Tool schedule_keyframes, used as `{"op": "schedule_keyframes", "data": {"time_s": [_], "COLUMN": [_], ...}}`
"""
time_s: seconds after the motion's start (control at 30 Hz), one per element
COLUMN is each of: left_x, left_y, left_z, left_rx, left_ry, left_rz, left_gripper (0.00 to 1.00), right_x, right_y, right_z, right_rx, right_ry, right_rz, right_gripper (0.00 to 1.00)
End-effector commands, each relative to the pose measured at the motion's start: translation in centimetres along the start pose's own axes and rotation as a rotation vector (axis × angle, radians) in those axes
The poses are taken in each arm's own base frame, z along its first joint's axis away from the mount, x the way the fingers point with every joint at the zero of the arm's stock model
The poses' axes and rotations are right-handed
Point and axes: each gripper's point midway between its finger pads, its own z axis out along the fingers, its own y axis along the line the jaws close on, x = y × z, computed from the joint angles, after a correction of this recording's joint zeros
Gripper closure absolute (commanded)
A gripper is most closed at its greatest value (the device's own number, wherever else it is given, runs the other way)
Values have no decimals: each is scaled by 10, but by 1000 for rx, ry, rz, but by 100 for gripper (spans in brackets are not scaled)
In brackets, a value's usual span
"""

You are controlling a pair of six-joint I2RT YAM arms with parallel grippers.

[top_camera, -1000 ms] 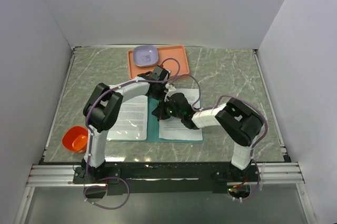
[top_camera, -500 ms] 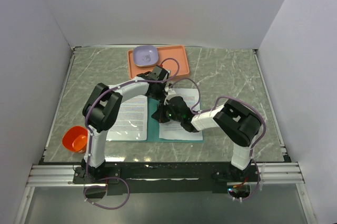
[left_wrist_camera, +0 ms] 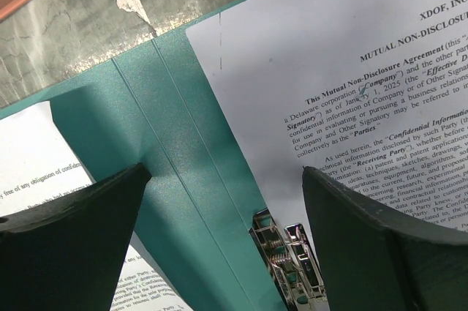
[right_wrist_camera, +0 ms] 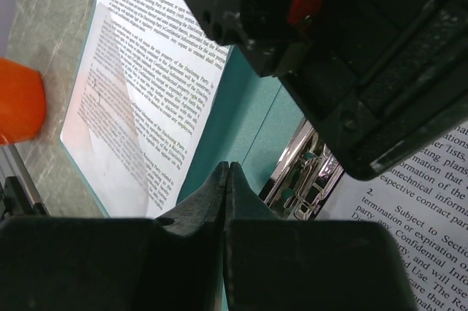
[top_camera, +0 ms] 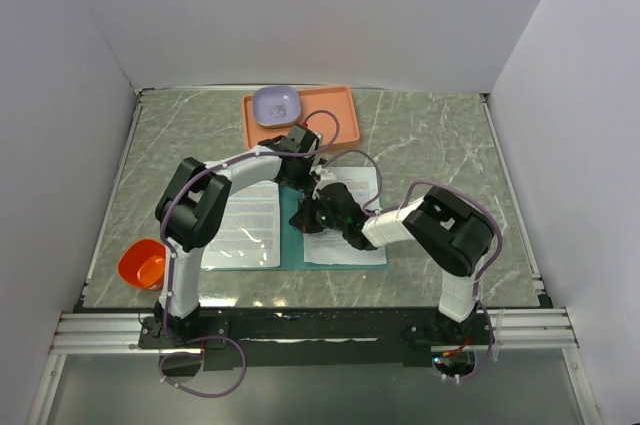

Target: Put the files into the folder

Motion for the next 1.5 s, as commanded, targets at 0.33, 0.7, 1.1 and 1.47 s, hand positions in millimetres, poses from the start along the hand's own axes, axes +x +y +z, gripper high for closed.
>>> {"op": "schedule_keyframes", "data": {"time_s": [0.33,0.7,1.1,1.47], "left_x": [42,44,46,47], "left_y": [24,24,26,26], "left_z": [11,12,9,11], "left_rx": [-63,-62,-59,-52], "left_ry": [119,122,114,120], "left_rz": [79,86,114,126], "left_gripper": [9,9,11,13], "right_x": [59,76,84,101], "right_y": [-74,-89,-96,-107], "right_z": [-6,-13,-6,-7], "right_rx": [177,229,160,175], "right_ry": [192,238,274,317], "right_rz": [84,100,236,292], "right_gripper": [100,100,100,100]}}
